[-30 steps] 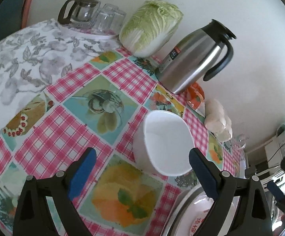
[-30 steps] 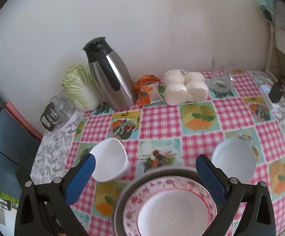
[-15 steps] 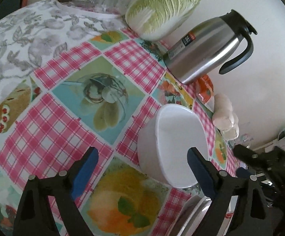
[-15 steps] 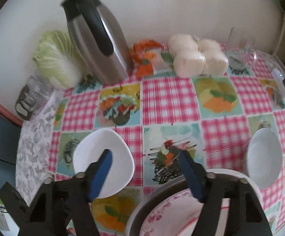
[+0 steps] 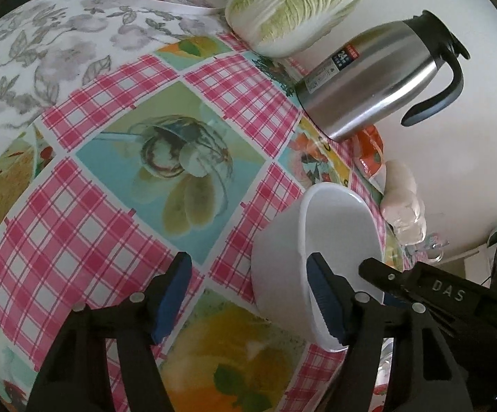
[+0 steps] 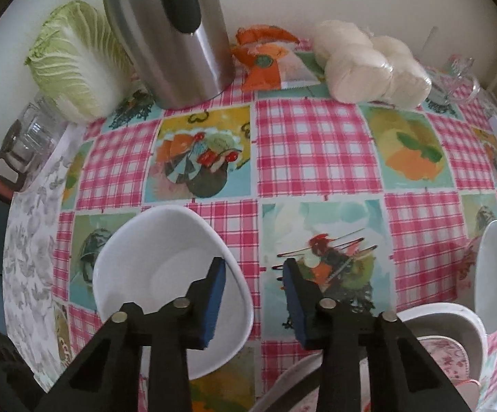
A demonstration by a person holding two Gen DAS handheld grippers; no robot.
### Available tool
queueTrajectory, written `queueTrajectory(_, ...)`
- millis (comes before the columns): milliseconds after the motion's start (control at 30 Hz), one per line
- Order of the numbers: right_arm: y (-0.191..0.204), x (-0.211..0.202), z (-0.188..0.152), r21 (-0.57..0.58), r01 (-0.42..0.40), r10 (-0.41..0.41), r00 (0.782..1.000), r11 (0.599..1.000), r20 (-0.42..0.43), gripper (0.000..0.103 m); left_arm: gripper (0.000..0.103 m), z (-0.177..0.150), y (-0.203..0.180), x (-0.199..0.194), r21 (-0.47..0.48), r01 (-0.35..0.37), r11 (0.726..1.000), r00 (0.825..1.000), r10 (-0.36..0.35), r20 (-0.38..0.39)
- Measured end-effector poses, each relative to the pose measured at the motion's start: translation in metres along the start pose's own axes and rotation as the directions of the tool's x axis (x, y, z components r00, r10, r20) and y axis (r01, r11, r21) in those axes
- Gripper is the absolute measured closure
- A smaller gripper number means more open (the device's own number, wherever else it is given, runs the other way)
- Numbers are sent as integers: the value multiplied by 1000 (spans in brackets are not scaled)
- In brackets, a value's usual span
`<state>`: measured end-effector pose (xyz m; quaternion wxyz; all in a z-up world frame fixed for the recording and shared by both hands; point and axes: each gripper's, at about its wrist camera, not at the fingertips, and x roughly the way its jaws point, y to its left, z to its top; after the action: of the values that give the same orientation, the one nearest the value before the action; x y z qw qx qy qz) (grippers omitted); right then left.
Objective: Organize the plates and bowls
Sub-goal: 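Close both grippers on the square bowl rim, then lift the square bowl with both grippers and carry it over the tray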
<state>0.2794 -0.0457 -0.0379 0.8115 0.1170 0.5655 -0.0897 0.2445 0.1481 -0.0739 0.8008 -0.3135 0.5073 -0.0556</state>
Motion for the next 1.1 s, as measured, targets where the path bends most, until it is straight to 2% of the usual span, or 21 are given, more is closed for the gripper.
queueTrajectory(100,4,5,1,-7,3,-3,1000,1000,-10,77,35,-1,-3,4,10,18,1000,1000,-18,-10)
queueTrajectory(233,8,10,1,-12,-1,1,1000,1000,-23,85,48,-2,-6,9,14,17,1000,1000,-17,-18)
queueTrajectory(467,9,10,0,-26,14,-15,1000,1000,-17,85,54,-6,-12,14,36,-13,999,1000,13,-15)
queueTrajectory(500,9,10,0,-32,18,-18,1000,999,-16,85,57,-7,-13,15,40,-9,999,1000,10,-18)
queueTrajectory(567,11,10,0,-40,20,-21,1000,999,-15,86,68,-8,-10,19,9,43,999,998,-43,-35)
queueTrajectory(600,11,10,-1,-44,16,-17,1000,999,-16,86,69,-9,-9,21,0,62,998,997,-61,-39)
queueTrajectory(800,12,6,-3,-49,0,-1,1000,999,-15,87,73,-11,-10,18,30,37,999,999,-36,-23)
queueTrajectory(1000,17,-8,-6,-61,-26,26,1000,998,-7,91,75,-13,-1,9,-15,78,997,997,-78,-23)
queueTrajectory(1100,17,-20,-7,-65,-47,48,999,997,8,91,75,-13,-7,-5,-2,78,997,997,-78,5)
